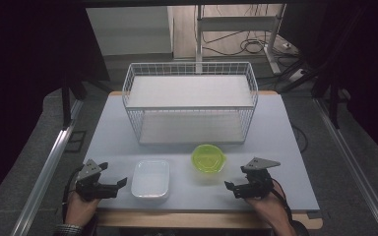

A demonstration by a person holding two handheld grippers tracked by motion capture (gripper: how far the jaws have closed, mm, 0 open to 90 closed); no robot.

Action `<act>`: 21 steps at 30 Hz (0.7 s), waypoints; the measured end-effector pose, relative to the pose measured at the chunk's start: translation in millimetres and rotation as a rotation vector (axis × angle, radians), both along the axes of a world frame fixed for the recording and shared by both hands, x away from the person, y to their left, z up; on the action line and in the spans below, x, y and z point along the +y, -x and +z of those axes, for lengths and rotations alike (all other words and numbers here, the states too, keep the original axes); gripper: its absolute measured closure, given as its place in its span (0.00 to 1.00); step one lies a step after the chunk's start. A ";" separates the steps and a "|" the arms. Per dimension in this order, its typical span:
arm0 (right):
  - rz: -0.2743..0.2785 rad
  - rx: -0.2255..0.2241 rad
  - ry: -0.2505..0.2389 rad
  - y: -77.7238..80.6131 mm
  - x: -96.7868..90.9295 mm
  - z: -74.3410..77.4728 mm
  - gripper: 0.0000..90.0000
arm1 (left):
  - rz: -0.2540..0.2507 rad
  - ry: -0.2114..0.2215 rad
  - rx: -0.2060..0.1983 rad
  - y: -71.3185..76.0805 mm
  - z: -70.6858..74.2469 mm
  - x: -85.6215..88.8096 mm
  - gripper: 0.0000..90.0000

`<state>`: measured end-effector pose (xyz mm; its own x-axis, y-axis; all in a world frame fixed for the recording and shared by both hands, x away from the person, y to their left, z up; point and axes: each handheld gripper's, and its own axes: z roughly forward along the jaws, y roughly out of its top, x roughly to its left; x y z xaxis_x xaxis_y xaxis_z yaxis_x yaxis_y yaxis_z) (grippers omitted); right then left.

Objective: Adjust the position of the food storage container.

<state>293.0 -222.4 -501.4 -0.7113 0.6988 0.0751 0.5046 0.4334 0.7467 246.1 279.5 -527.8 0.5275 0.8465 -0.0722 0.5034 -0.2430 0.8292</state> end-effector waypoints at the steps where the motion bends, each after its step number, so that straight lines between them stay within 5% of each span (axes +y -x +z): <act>1: -0.002 -0.001 0.002 0.0 0.3 -0.2 0.17 | -0.001 -0.002 0.000 0.0 -0.2 -0.3 0.04; 21: -0.013 -0.011 0.016 -0.6 3.8 -0.1 0.21 | -0.016 -0.015 0.004 -0.5 -1.1 -2.9 0.04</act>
